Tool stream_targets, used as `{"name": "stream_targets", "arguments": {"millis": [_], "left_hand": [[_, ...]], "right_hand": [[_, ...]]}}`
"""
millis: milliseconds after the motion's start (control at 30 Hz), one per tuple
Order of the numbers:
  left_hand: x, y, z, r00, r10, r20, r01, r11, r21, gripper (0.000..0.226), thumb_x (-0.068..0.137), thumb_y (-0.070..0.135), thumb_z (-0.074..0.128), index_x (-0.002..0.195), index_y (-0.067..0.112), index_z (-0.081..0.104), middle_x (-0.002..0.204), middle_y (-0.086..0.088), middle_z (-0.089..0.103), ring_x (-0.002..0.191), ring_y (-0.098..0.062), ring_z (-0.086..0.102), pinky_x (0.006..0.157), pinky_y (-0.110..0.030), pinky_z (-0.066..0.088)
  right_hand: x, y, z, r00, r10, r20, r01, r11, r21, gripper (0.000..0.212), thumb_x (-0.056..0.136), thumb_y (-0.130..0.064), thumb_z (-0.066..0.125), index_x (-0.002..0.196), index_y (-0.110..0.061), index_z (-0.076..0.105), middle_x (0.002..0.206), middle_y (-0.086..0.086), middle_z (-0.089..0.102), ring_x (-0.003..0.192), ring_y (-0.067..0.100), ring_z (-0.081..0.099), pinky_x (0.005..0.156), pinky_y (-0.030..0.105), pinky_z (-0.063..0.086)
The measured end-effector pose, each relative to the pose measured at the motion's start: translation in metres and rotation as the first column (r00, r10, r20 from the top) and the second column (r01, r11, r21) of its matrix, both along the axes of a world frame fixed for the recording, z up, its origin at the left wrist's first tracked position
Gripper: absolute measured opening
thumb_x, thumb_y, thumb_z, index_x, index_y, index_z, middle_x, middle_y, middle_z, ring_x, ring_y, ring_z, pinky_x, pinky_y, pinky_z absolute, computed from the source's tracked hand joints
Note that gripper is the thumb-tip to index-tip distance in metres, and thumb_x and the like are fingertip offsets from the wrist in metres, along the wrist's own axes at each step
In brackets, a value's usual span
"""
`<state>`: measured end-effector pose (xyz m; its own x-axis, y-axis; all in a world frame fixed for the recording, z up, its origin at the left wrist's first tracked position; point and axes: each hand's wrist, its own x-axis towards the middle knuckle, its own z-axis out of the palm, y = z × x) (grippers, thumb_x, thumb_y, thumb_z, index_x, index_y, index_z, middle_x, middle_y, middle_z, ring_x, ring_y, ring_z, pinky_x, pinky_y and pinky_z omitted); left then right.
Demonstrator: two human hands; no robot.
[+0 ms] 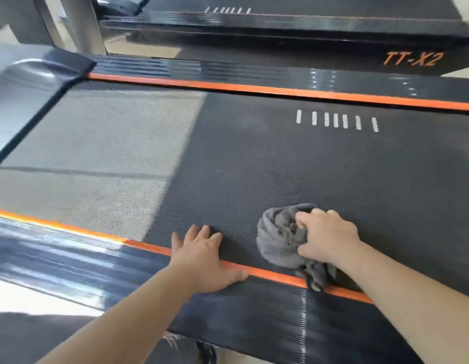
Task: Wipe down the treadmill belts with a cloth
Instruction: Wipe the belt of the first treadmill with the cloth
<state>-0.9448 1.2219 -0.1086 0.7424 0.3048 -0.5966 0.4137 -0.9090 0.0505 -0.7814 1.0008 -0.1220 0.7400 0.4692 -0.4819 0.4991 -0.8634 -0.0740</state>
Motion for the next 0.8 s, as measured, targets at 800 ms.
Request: {"name": "stream_targets", "arguments": {"millis": [800], "left_hand": [[-0.016,0.033,-0.015,0.994,0.092,-0.066,-0.093,0.996,-0.006,0.173,0.032,0.104,0.059,0.164,0.017,-0.011,0.17,-0.006,-0.023,0.157,-0.024,-0.019,0.129,-0.05,0.0]], "right_hand": [[-0.005,0.009,-0.011,0.99,0.135,-0.031,-0.132,0.988,0.08,0.036,0.07,-0.04,0.07,0.093,-0.036,0.044,0.102,-0.015,0.05,0.106,0.018,0.046,0.074,0.034,0.039]]}}
